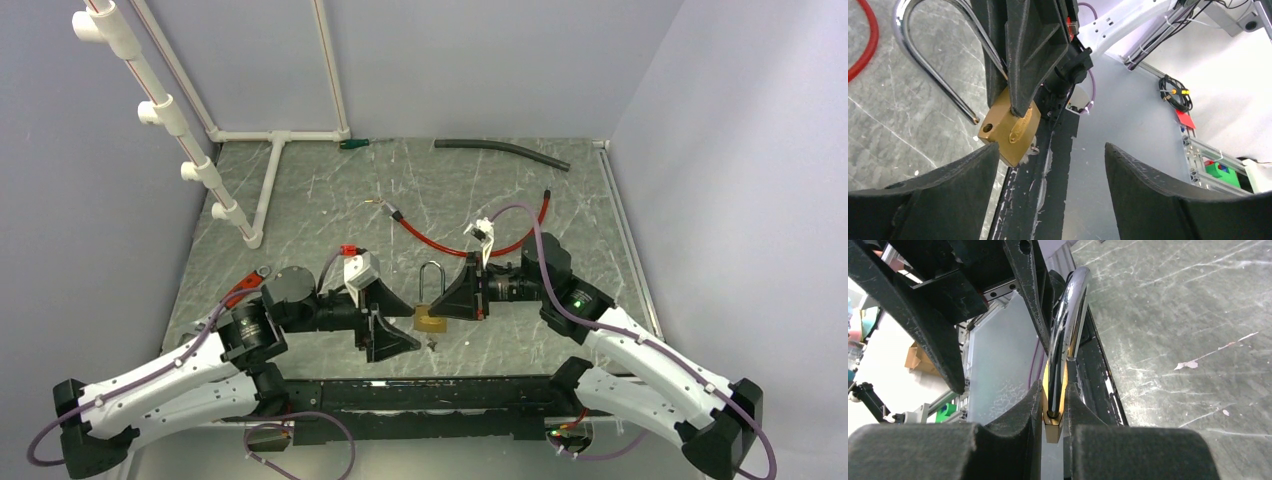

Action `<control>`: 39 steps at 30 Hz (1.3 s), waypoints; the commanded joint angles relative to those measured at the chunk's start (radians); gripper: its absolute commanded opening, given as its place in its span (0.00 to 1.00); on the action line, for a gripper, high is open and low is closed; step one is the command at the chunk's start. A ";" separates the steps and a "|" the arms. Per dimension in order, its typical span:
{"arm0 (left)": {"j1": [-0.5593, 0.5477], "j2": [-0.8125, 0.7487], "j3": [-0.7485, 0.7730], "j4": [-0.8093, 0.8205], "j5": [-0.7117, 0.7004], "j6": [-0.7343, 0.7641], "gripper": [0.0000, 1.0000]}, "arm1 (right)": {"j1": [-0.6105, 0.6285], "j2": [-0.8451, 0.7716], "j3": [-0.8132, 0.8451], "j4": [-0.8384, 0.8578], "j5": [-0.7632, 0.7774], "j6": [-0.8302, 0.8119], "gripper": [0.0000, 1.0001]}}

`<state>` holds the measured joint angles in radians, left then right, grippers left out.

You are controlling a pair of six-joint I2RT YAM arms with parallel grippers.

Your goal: Unlock with the key

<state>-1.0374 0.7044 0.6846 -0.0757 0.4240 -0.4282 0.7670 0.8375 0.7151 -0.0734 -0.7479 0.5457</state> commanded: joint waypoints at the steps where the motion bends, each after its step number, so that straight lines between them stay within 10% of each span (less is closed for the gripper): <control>1: -0.006 0.012 -0.007 0.041 0.022 0.007 0.88 | 0.012 -0.024 0.023 0.209 -0.075 0.023 0.00; 8: -0.006 -0.096 -0.021 -0.063 -0.108 0.016 0.96 | 0.012 -0.042 0.020 0.208 -0.077 0.020 0.00; 21: -0.006 0.117 -0.065 0.334 0.093 -0.106 0.57 | 0.013 -0.006 -0.015 0.324 -0.111 0.073 0.00; 27: -0.006 0.071 -0.059 0.283 0.078 -0.097 0.56 | 0.013 -0.001 -0.023 0.324 -0.112 0.068 0.00; 32: -0.007 0.063 -0.060 0.217 0.032 -0.081 0.01 | 0.013 0.027 -0.028 0.366 -0.129 0.089 0.00; 35: -0.006 0.086 -0.069 0.205 -0.007 -0.074 0.00 | 0.012 0.054 -0.007 0.357 -0.135 0.085 0.00; 39: -0.006 0.105 -0.061 0.150 -0.060 -0.059 0.00 | 0.015 0.067 0.053 0.181 -0.012 -0.003 0.58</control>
<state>-1.0382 0.7830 0.6056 0.0998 0.4305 -0.5373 0.7765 0.8909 0.6758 0.1764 -0.8875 0.5892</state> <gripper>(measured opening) 0.169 0.352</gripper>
